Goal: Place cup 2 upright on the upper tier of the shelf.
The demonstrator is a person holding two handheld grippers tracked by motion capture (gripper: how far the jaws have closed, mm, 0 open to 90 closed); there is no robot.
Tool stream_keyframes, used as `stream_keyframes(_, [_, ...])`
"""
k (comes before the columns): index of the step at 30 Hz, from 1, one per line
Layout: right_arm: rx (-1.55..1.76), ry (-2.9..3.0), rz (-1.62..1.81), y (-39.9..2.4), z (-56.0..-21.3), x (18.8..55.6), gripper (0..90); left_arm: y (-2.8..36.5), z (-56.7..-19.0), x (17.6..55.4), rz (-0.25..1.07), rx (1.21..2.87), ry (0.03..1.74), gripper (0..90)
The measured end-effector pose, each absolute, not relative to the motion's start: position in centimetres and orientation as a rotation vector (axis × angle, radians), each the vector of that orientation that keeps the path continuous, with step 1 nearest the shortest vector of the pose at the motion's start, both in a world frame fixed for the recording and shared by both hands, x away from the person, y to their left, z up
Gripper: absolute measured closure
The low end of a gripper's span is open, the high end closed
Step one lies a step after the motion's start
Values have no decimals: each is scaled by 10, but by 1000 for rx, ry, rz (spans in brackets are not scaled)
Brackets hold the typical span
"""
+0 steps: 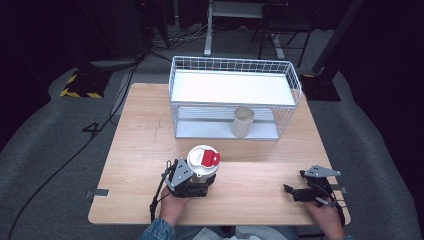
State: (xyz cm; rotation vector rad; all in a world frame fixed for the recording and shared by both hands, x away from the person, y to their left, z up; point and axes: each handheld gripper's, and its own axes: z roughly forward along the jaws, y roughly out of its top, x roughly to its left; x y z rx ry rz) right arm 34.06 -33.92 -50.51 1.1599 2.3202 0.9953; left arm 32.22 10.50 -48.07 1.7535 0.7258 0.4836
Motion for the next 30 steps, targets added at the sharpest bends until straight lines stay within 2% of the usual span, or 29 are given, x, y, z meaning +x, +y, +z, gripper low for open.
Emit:
stream_keyframes(12, [1160, 2321, 995, -339, -505, 341, 94, 117, -461, 323, 432, 1764, 733, 110])
stream_keyframes(30, [1165, 2321, 987, -339, -505, 341, 75, 124, -414, 336, 378, 1788, 621, 110])
